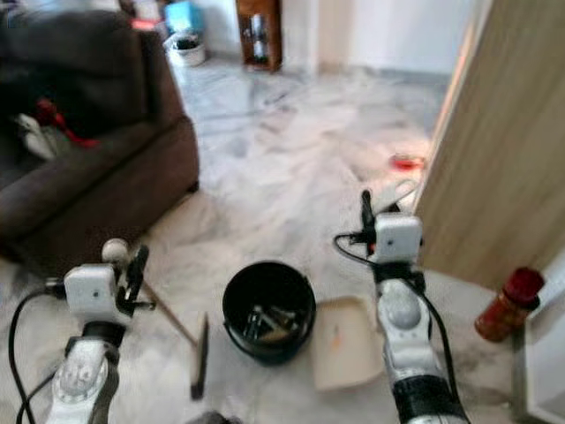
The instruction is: Sweep floor
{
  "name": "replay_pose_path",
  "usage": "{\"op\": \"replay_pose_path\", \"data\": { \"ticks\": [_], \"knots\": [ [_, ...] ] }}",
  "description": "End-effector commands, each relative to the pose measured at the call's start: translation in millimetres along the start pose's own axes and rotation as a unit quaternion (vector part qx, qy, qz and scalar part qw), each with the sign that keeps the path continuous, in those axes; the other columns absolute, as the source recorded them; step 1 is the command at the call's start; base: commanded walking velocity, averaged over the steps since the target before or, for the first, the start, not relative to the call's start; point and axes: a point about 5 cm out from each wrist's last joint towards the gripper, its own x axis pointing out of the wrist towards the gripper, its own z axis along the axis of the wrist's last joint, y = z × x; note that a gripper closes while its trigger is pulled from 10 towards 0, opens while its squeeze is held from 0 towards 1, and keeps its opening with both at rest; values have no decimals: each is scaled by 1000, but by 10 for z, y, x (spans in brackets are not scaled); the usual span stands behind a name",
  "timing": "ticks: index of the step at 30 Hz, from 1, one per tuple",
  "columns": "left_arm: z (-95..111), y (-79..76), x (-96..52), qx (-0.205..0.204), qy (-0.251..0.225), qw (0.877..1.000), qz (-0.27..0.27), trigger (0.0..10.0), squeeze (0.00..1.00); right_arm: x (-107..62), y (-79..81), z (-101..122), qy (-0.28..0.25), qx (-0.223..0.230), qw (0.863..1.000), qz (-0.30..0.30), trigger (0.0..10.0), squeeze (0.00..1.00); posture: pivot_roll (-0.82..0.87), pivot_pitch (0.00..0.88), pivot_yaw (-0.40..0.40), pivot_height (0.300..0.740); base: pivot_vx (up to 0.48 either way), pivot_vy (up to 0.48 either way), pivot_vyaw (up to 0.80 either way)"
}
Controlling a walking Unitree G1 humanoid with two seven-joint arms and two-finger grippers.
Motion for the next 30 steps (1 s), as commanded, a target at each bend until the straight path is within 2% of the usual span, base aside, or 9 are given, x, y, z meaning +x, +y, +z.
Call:
{"op": "replay_pose_path", "data": {
  "ticks": [1,18,30],
  "knots": [
    [114,29,62,0,-28,1000,4,10000,0,54,54,95,-24,20,1000,0,10000,0,98,1,50,740,-281,0,0],
    [118,29,76,-1,-31,1000,4,10000,0,52,66,92,-22,28,999,-2,10000,0,95,2,53,740,-281,0,0],
    [109,16,79,0,-27,1000,3,10000,0,43,72,87,-19,34,999,-1,10000,0,93,5,51,740,0,0,0]
  ]
}}
